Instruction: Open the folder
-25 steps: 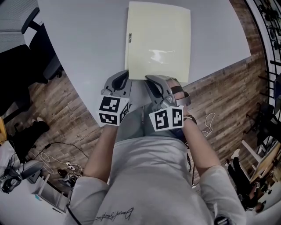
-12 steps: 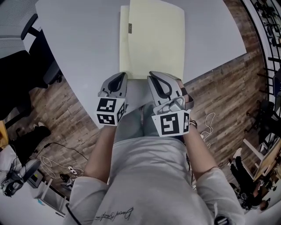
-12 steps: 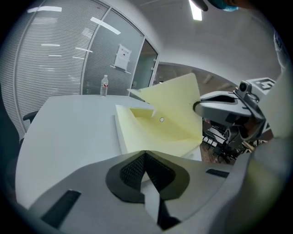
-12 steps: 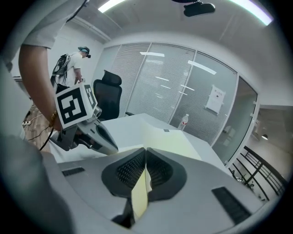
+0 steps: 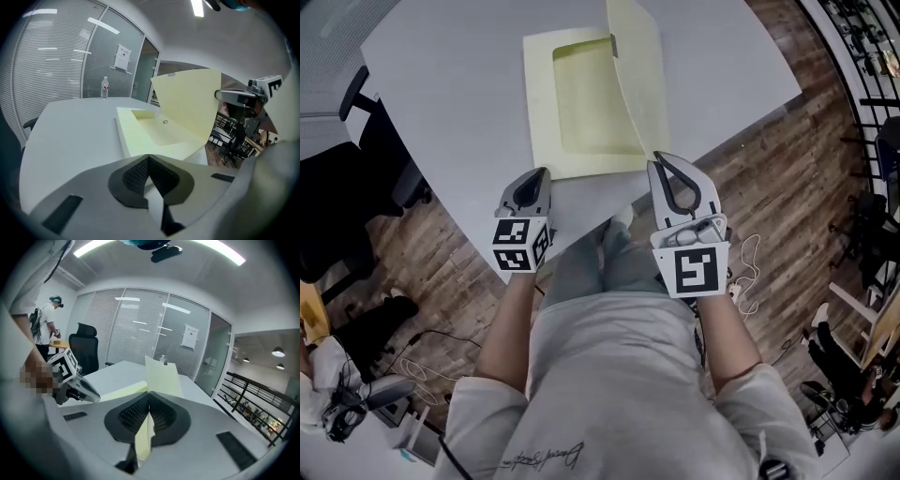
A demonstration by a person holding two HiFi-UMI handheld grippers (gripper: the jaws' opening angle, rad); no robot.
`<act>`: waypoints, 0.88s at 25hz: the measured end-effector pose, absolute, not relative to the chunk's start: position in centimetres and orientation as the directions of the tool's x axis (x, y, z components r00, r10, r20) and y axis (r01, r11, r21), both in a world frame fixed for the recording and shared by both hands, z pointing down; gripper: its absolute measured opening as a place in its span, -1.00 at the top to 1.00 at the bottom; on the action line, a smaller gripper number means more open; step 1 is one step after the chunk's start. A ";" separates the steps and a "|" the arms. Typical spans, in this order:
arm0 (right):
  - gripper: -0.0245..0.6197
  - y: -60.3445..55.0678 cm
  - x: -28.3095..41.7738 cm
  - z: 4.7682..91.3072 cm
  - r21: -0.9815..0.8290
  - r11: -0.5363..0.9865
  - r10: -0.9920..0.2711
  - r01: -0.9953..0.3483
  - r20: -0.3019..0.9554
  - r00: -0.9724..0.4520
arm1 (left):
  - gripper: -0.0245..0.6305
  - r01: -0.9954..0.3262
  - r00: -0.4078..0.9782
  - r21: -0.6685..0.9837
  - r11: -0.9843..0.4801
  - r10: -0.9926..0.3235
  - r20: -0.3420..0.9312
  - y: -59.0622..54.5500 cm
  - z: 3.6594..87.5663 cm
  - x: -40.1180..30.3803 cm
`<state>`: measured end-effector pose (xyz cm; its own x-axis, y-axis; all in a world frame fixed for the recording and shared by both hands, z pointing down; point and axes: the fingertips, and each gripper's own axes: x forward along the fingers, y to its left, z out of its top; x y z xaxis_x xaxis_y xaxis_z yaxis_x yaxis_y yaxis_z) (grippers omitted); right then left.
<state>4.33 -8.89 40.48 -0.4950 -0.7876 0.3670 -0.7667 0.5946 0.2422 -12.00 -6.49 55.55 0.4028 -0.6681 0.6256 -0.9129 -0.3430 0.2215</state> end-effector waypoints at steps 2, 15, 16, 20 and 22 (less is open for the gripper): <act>0.85 -9.2 6.2 40.0 0.193 0.539 -0.820 -0.820 0.343 -0.458 | 0.90 -0.914 0.399 0.215 -0.344 -0.669 0.627 -6.5 55.6 -12.1; 0.85 -12.3 17.9 43.3 0.075 0.300 -0.872 -0.951 0.425 -0.242 | 0.90 -0.928 0.366 0.198 -0.314 -0.678 0.638 -6.6 55.2 -12.0; 0.85 -12.6 18.7 43.7 0.073 0.287 -0.872 -0.955 0.433 -0.228 | 0.90 -0.930 0.361 0.192 -0.314 -0.681 0.637 -6.6 55.2 -11.9; 0.85 -13.7 21.2 45.9 0.042 0.235 -0.864 -0.971 0.467 -0.189 | 0.90 -0.938 0.341 0.178 -0.299 -0.692 0.636 -6.4 55.2 -12.3; 0.85 -14.3 22.7 47.0 0.008 0.198 -0.859 -0.980 0.483 -0.169 | 0.90 -0.942 0.330 0.176 -0.286 -0.698 0.636 -6.6 55.2 -12.7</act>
<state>22.75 -14.29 47.01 -0.1692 -0.8589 0.4834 -0.9803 0.1976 0.0079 -12.66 -6.56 55.15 0.3305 -0.6976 0.6358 -0.9420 -0.2859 0.1759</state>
